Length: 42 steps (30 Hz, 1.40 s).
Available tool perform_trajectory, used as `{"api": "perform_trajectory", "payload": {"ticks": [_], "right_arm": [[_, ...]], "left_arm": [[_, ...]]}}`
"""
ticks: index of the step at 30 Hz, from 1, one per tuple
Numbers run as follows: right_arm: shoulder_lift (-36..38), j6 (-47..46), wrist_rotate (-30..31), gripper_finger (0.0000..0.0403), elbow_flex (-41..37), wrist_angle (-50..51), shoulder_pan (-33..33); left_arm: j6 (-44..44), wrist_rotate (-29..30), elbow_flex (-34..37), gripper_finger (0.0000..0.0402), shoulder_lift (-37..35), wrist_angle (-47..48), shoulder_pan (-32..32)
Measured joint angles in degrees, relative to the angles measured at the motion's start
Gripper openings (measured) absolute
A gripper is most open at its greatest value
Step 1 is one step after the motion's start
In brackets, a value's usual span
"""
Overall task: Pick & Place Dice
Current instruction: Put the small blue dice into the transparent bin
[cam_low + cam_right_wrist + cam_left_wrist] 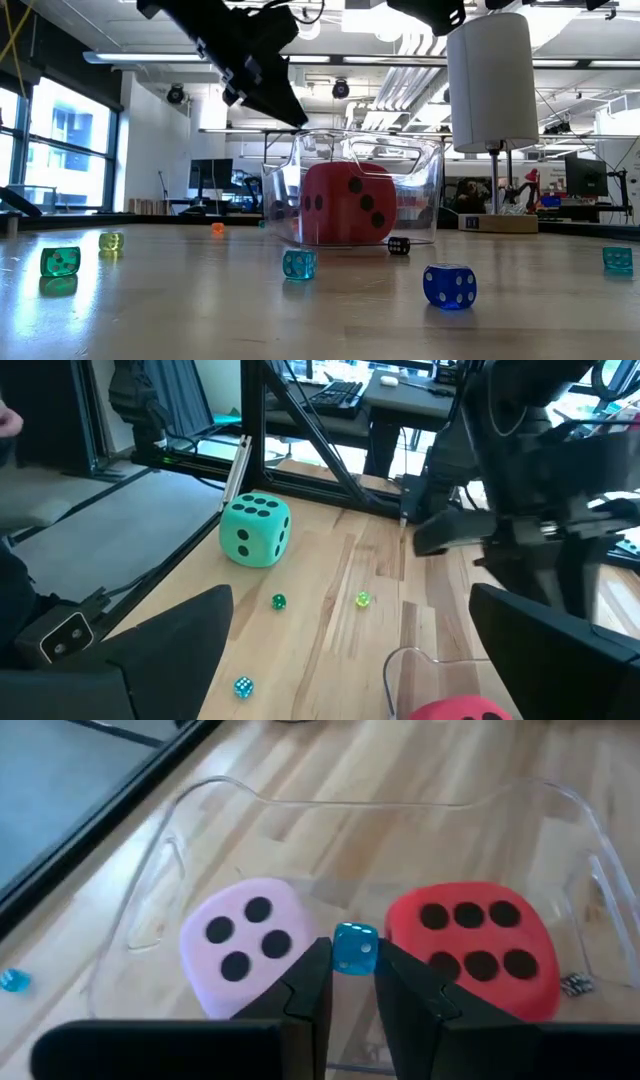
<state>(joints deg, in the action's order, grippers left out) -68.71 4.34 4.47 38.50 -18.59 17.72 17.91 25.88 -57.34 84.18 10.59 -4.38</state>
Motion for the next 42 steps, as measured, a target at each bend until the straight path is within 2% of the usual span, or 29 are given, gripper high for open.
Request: {"api": "perform_trajectory", "payload": {"ticks": [4,9,14,19,24,42], "right_arm": [[0.0,0.0,0.02,0.04,0.0,0.11,0.01],[0.0,0.0,0.02,0.04,0.0,0.11,0.02],[0.0,0.0,0.04,0.04,0.0,-0.08,0.02],[0.0,0.0,0.02,0.04,0.0,-0.06,0.0],[0.0,0.0,0.04,0.04,0.0,-0.04,0.01],[0.0,1.42,-0.11,0.04,0.0,0.04,0.02]], "left_arm": [[-0.16,-1.78,0.02,0.0067,0.0,0.07,0.16],[-4.35,-1.67,0.15,0.0068,1.54,0.24,-0.2],[-4.54,-1.21,0.13,0.0069,3.83,0.2,-0.31],[-4.52,0.17,0.13,0.0069,4.0,-0.14,-0.2],[-4.45,4.46,0.13,0.007,4.0,-0.47,-0.4],[-2.77,4.44,0.13,0.007,4.0,-0.39,-1.16]]}}
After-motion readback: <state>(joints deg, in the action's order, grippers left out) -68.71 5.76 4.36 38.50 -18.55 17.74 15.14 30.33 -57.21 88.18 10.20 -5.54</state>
